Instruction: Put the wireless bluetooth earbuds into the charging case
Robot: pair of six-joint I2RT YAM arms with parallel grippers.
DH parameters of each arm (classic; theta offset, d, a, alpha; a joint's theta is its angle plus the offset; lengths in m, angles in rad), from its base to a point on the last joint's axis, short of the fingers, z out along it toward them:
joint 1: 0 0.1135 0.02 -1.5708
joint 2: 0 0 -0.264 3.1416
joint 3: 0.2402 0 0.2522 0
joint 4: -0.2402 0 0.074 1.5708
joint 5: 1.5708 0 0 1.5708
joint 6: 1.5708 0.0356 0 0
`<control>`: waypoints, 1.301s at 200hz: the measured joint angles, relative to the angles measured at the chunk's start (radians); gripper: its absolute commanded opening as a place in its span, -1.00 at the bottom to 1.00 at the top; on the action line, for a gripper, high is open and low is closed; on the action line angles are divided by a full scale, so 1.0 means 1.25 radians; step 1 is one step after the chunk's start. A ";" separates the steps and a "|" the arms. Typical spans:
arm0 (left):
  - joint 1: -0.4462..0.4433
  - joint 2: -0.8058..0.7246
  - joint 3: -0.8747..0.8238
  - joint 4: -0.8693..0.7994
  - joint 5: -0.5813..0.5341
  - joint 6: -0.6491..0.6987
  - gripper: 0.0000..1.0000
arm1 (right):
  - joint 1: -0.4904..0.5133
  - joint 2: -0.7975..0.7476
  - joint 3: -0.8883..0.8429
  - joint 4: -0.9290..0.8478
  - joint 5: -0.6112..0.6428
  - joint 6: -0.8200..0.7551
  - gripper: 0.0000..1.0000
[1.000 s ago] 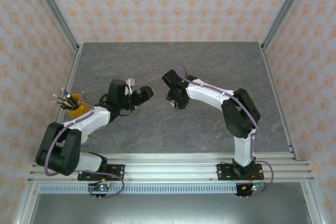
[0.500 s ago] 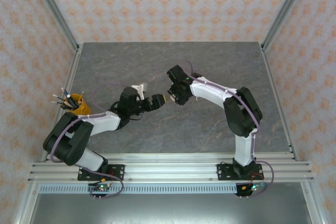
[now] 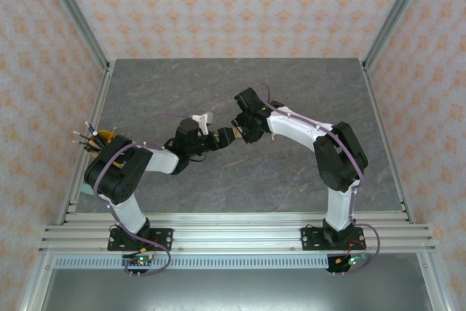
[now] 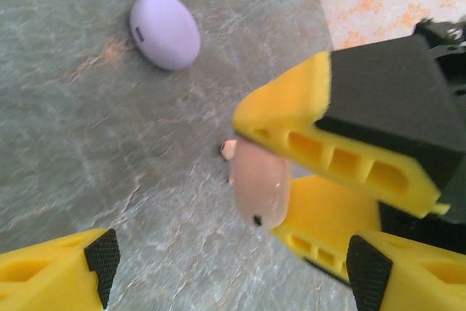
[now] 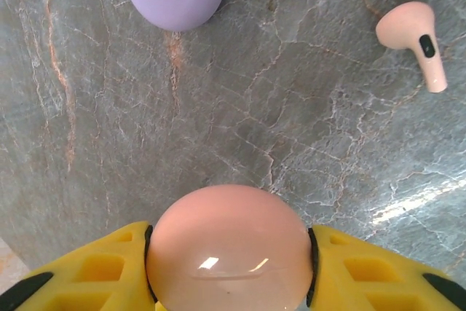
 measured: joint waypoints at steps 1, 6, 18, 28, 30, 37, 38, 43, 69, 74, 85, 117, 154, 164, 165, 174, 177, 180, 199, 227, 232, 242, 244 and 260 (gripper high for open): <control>0.000 0.001 0.001 0.002 0.001 0.000 0.64 | 0.000 0.000 0.000 0.000 0.000 0.000 -0.09; -0.002 0.005 0.004 0.008 0.002 -0.004 0.63 | -0.001 -0.001 -0.003 0.004 -0.002 0.002 -0.09; -0.005 0.018 0.011 0.025 0.005 -0.010 0.60 | -0.002 -0.002 -0.007 0.008 -0.008 0.006 -0.10; -0.007 0.027 0.015 0.035 0.006 -0.013 0.56 | -0.004 -0.002 -0.011 0.013 -0.011 0.011 -0.10; -0.007 0.030 0.015 0.038 0.008 -0.015 0.56 | -0.004 -0.002 -0.012 0.013 -0.012 0.011 -0.10; -0.007 0.038 0.019 0.044 0.010 -0.018 0.53 | -0.006 -0.003 -0.015 0.015 -0.014 0.014 -0.10; -0.007 0.039 0.020 0.045 0.011 -0.020 0.53 | -0.006 -0.003 -0.015 0.015 -0.015 0.014 -0.10; -0.007 0.044 0.022 0.049 0.011 -0.022 0.51 | -0.007 -0.003 -0.016 0.018 -0.016 0.016 -0.10; -0.011 0.068 0.034 0.071 0.016 -0.034 0.44 | -0.012 -0.006 -0.024 0.030 -0.024 0.025 -0.10; -0.013 0.071 0.035 0.074 0.017 -0.036 0.42 | -0.013 -0.009 -0.026 0.032 -0.026 0.026 -0.10; -0.015 0.077 0.040 0.080 0.017 -0.039 0.40 | -0.013 -0.013 -0.029 0.038 -0.031 0.031 -0.10; -0.018 0.079 0.045 0.094 0.016 -0.045 0.34 | -0.013 -0.022 -0.043 0.071 -0.044 0.051 -0.11; -0.018 0.082 0.045 0.104 0.016 -0.052 0.19 | -0.014 -0.024 -0.057 0.097 -0.058 0.072 -0.11; -0.018 0.085 0.045 0.112 0.016 -0.054 0.15 | -0.014 -0.026 -0.058 0.102 -0.060 0.075 -0.12; -0.018 0.085 0.045 0.112 0.016 -0.054 0.14 | -0.014 -0.026 -0.059 0.102 -0.060 0.075 -0.12; -0.018 0.089 0.046 0.116 0.016 -0.054 0.08 | -0.014 -0.028 -0.060 0.103 -0.061 0.077 -0.12; -0.018 0.089 0.047 0.117 0.016 -0.054 0.07 | -0.014 -0.030 -0.061 0.103 -0.062 0.078 -0.12; -0.018 0.091 0.047 0.117 0.016 -0.054 0.06 | -0.014 -0.031 -0.062 0.105 -0.062 0.078 -0.12; -0.018 0.094 0.052 0.117 0.016 -0.054 -0.02 | -0.014 -0.040 -0.068 0.109 -0.063 0.083 -0.12; -0.023 0.094 0.062 0.119 0.016 -0.053 -0.20 | -0.018 -0.056 -0.079 0.117 -0.063 0.086 -0.12; -0.024 0.094 0.063 0.119 0.016 -0.054 -0.24 | -0.019 -0.059 -0.082 0.117 -0.063 0.086 -0.12; -0.025 0.094 0.065 0.119 0.016 -0.053 -0.27 | -0.019 -0.064 -0.087 0.117 -0.063 0.087 -0.12; -0.025 0.094 0.066 0.119 0.016 -0.053 -0.27 | -0.019 -0.065 -0.089 0.118 -0.063 0.087 -0.12; -0.026 0.094 0.067 0.117 0.015 -0.053 -0.38 | -0.019 -0.071 -0.095 0.121 -0.063 0.086 -0.12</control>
